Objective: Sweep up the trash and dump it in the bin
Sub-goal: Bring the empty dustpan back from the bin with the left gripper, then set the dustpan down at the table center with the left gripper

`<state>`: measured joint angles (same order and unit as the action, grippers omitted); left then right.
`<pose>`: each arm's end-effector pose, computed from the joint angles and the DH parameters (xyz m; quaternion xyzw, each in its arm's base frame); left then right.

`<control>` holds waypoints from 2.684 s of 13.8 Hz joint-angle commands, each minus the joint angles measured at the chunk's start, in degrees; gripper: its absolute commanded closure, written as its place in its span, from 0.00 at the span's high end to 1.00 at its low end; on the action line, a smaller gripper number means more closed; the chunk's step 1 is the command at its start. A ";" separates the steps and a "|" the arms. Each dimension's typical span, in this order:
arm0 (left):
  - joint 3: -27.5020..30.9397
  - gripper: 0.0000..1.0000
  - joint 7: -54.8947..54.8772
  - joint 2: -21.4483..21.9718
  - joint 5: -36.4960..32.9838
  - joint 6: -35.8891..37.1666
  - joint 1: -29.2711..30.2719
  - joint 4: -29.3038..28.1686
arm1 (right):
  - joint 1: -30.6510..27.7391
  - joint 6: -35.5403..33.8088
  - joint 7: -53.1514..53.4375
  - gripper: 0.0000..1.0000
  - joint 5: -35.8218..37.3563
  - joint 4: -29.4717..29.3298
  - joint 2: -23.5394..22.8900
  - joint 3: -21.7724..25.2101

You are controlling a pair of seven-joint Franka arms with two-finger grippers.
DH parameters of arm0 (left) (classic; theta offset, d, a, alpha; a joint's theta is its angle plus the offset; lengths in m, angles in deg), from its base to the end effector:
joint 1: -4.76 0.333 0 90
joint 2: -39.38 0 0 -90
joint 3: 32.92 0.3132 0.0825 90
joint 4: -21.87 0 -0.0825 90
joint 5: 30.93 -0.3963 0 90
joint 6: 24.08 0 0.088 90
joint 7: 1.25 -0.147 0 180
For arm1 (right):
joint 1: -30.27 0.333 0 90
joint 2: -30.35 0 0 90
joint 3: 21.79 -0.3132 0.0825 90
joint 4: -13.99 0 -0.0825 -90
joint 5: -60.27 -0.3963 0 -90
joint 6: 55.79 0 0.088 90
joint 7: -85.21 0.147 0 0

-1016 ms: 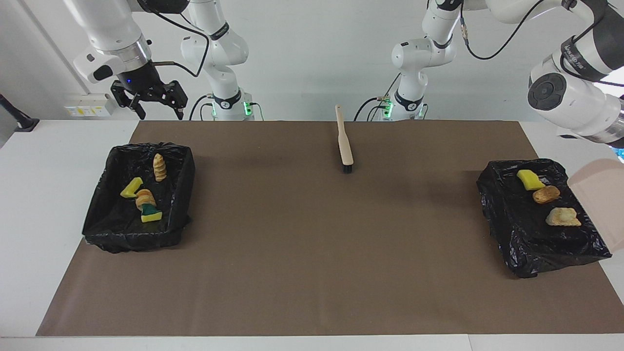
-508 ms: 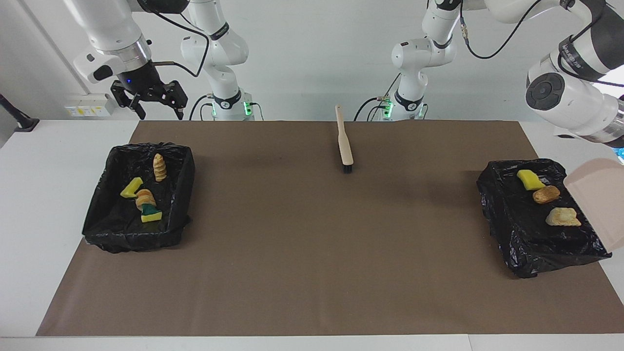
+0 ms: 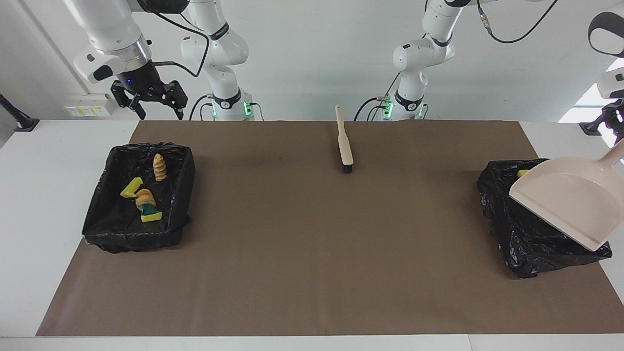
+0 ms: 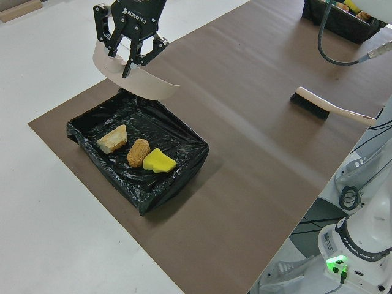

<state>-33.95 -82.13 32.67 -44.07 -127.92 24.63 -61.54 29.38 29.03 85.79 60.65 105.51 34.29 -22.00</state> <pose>0.5922 0.2320 0.5973 -0.8383 0.5201 0.0095 0.1633 0.5340 -0.0073 0.5992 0.9996 -0.0112 -0.0241 0.0034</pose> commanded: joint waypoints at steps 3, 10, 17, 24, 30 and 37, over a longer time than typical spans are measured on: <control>-1.25 0.00 0.80 3.98 9.08 8.03 -0.09 -6.75 | -0.08 -0.36 0.57 1.00 -1.00 1.03 1.07 0.12; -1.42 0.00 5.26 8.81 16.21 11.12 -7.54 -21.69 | -0.08 -0.36 0.57 1.00 -1.00 1.12 1.07 0.12; -1.43 0.00 32.35 8.56 23.43 -1.76 -25.10 -28.73 | -0.08 -0.36 0.57 1.00 -1.00 1.12 1.07 0.12; -1.43 0.00 83.18 2.86 23.43 -18.48 -43.14 -30.24 | -0.08 -0.36 0.57 1.00 -1.00 1.12 1.07 0.12; -1.43 0.00 101.62 0.21 22.90 -22.98 -50.80 -30.24 | -0.16 -0.36 0.57 1.00 -1.00 1.03 1.07 0.12; -1.34 0.00 99.43 -4.01 17.63 -29.66 -52.04 -30.24 | -0.08 -0.36 0.57 1.00 -1.00 1.12 1.07 0.12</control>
<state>-36.31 18.61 29.20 -24.36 -155.35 -26.79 -91.32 29.38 29.03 85.79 60.65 105.52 34.29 -22.00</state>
